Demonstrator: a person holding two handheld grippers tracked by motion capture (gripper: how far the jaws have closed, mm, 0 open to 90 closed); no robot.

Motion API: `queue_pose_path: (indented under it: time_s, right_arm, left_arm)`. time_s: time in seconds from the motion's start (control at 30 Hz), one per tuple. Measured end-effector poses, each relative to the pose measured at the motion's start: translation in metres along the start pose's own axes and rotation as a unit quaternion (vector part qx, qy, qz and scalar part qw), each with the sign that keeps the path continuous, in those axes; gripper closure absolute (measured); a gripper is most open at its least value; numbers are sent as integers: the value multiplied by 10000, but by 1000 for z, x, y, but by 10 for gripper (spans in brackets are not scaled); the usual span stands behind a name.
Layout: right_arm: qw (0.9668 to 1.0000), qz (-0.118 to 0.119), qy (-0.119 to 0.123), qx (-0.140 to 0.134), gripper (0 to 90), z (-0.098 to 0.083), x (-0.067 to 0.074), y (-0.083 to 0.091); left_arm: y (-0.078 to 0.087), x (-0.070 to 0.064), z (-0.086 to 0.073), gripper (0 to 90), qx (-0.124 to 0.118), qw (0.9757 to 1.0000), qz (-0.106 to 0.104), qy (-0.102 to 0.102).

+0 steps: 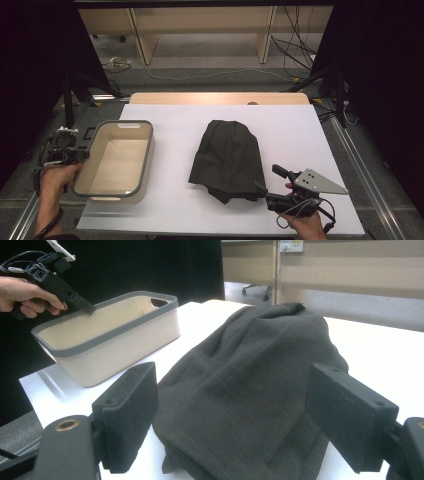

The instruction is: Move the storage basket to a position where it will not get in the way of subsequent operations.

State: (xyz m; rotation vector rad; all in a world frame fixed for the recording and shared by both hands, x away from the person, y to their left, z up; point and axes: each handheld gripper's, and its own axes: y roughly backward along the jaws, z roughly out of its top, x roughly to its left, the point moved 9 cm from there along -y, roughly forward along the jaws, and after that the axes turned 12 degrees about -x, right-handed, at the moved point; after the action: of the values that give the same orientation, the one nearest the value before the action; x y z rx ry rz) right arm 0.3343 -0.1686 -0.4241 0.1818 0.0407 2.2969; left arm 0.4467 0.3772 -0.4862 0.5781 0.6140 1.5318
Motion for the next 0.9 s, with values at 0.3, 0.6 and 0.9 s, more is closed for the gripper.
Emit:
queue_pose_path:
  time_s: [0.3, 0.6, 0.9]
  right_arm:
    - [10000, -19, 18, 24, 220, 0, 0, -1]
    - [10000, 2, 11, 15, 220, 0, 0, 0]
    - [10000, -11, -30, 72, 220, -2, 0, -1]
  left_arm:
    - [-1, -11, 2, 849, 30, 9998, -154, 158]
    - [-6, -23, 6, 848, -68, 9994, -240, 248]
    - [-10, -27, 9, 845, -200, 9992, -258, 212]
